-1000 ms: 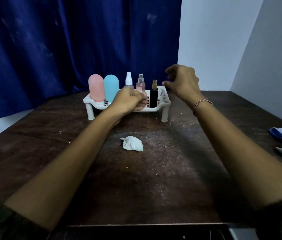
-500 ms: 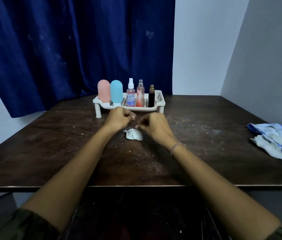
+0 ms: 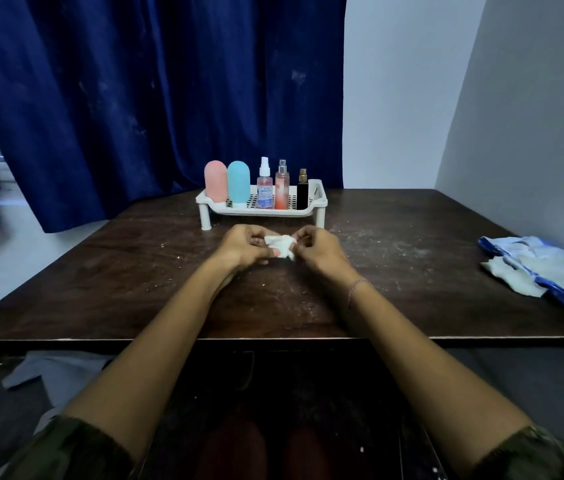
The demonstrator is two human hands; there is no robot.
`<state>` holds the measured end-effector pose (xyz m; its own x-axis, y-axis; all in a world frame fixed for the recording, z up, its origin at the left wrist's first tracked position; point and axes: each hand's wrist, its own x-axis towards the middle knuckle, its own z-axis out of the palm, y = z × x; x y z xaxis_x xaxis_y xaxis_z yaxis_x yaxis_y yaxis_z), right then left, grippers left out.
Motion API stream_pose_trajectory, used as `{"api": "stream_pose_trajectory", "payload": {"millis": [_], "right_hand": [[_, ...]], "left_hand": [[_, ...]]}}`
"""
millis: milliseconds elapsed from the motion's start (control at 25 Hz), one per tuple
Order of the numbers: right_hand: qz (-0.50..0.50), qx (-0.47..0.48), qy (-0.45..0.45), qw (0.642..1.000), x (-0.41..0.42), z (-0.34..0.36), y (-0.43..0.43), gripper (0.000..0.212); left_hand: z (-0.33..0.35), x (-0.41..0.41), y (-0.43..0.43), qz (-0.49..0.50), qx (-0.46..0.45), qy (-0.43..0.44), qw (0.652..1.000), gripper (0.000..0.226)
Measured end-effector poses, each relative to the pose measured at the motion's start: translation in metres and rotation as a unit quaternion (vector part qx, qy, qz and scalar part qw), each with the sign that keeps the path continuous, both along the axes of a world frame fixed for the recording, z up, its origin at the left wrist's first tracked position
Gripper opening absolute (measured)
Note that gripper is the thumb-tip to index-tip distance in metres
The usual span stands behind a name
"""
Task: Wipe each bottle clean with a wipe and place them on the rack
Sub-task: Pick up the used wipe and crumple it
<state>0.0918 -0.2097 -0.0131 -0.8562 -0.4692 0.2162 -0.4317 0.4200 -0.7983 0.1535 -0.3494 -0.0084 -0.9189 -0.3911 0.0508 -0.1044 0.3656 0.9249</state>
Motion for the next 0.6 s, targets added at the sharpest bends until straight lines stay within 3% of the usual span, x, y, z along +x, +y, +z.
{"api": "stream_pose_trajectory", "payload": {"millis": [200,480,600], "right_hand": [[0.048,-0.152,-0.184,0.97,0.011,0.006,0.038,0.017],[0.057,-0.16,-0.181,0.969,0.013,0.0,0.069,0.014],[0.071,-0.156,-0.19,0.967,0.016,-0.001,0.082,0.017]], "left_hand": [[0.006,0.006,0.029,-0.022,0.089,0.061,0.994,0.04],[0.003,0.007,0.065,-0.077,0.16,0.084,0.981,0.039],[0.001,0.005,0.075,-0.082,0.209,0.063,0.973,0.021]]}}
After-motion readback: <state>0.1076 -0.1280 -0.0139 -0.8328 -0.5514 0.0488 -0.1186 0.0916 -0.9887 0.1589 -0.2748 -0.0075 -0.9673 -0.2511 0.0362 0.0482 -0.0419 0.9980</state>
